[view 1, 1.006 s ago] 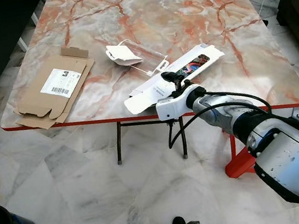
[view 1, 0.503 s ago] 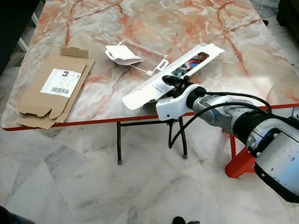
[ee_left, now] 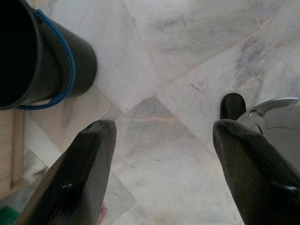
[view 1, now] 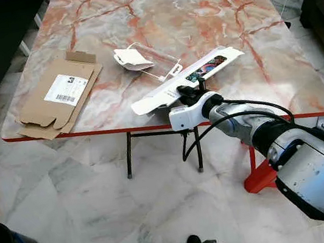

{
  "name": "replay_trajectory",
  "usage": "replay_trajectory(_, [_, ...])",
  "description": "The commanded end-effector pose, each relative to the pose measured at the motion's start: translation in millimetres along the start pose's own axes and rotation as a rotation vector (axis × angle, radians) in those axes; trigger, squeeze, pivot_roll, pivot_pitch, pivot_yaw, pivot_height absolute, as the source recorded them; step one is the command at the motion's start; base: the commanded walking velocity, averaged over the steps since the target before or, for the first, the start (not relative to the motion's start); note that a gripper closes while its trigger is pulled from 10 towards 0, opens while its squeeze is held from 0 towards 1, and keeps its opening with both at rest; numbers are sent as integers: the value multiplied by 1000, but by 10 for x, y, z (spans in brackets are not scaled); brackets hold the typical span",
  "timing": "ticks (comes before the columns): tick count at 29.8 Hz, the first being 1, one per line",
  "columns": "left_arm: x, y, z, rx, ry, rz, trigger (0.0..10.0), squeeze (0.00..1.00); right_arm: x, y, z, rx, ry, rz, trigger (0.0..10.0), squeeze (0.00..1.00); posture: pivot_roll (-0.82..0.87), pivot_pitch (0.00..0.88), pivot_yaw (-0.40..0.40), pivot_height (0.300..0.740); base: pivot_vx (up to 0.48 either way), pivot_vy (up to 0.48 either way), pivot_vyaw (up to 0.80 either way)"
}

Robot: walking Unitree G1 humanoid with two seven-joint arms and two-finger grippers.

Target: Picking trash to rubbish bin

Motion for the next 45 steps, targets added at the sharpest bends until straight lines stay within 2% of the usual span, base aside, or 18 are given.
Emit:
replay_trajectory(1, [-35, -129, 27, 13, -12, -39, 10000, 0, -32, -40, -116, 4, 33, -8, 0, 0, 264, 234, -60, 740, 0, 0, 0])
replay_trajectory(10, [-10, -77, 18, 15, -12, -34, 10000, 0, -64, -153, -126, -2, 35, -33, 0, 0, 259, 217, -49, 740, 0, 0, 0])
replay_trajectory(18, [23, 4, 10, 18, -14, -22, 10000, 0, -115, -363, 11, 0, -11, -68, 0, 0, 241, 200, -35, 740, 0, 0, 0])
replay_trajectory(19, [26, 12, 7, 18, -14, -20, 10000, 0, -120, -382, 39, 2, -24, -70, 2510, 0, 236, 196, -32, 740, 0, 0, 0])
replay_trajectory(20, [31, 27, 9, 20, -15, -17, 10000, 0, -129, -421, 111, 9, -54, -75, 10000, 0, 232, 194, -29, 740, 0, 0, 0])
replay_trajectory(24, [33, 33, 10, 20, -15, -17, 10000, 0, -132, -434, 134, 12, -64, -76, 10000, 0, 232, 194, -29, 740, 0, 0, 0])
replay_trajectory(26, [44, 74, 10, 25, -15, -6, 10000, 0, -143, -477, 375, 13, -164, -72, 10000, 0, 225, 183, -20, 740, 0, 0, 0])
replay_trajectory(27, [59, 127, 5, 35, -15, 9, 10000, 0, -155, -479, 590, 34, -249, -54, 10000, 0, 220, 179, -18, 740, 0, 0, 0])
replay_trajectory(29, [73, 192, -3, 38, -13, 30, 10000, 0, -164, -466, 715, 72, -301, -41, 10000, 0, 218, 178, -18, 740, 0, 0, 0])
replay_trajectory(30, [90, 286, -9, 39, -9, 60, 10000, 0, -177, -445, 831, 103, -351, -21, 10000, 0, 214, 173, -16, 740, 0, 0, 0])
replay_trajectory(35, [132, 551, -4, 42, -8, 138, 10000, 0, -217, -414, 1030, 215, -453, 13, 10000, 0, 209, 160, -15, 740, 0, 0, 0])
replay_trajectory(36, [142, 645, 4, 41, -8, 166, 10000, 0, -229, -392, 1065, 253, -479, 30, 10000, 0, 205, 149, -17, 740, 0, 0, 0])
replay_trajectory(37, [155, 847, 29, 39, -8, 227, 10000, 0, -259, -348, 1126, 339, -530, 66, 10000, 0, 201, 143, -15, 740, 0, 0, 0])
replay_trajectory(38, [156, 958, 51, 41, -11, 261, 10000, 0, -277, -319, 1151, 386, -555, 91, 10000, 0, 197, 136, -16, 740, 0, 0, 0])
replay_trajectory(41, [137, 1263, 122, 38, -26, 363, 10000, 0, -320, -260, 1192, 480, -608, 138, 10000, 0, 191, 127, -16, 740, 0, 0, 0])
replay_trajectory(42, [97, 1513, 177, 32, -39, 451, 10000, 0, -366, -242, 1234, 595, -662, 169, 10000, 0, 188, 121, -15, 740, 0, 0, 0])
replay_trajectory(43, [87, 1564, 188, 30, -41, 470, 10000, 0, -378, -242, 1244, 622, -675, 175, 10000, 0, 188, 121, -15, 740, 0, 0, 0])
replay_trajectory(45, [-27, 1975, 246, 22, -44, 619, 10000, 0, -412, -189, 1237, 729, -703, 219, 10000, 0, 183, 107, -14, 740, 0, 0, 0])
Point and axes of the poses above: a point about 5 cm out from each wrist's last joint towards the gripper, its own x axis pointing out of the wrist towards the gripper, its own y axis along the axis of the wrist's last joint, z = x × y, the point moved 6 cm from there along x, pointing out of the wrist towards the gripper, and after that the axes turned 2 degrees about x, right-handed, at the moved point
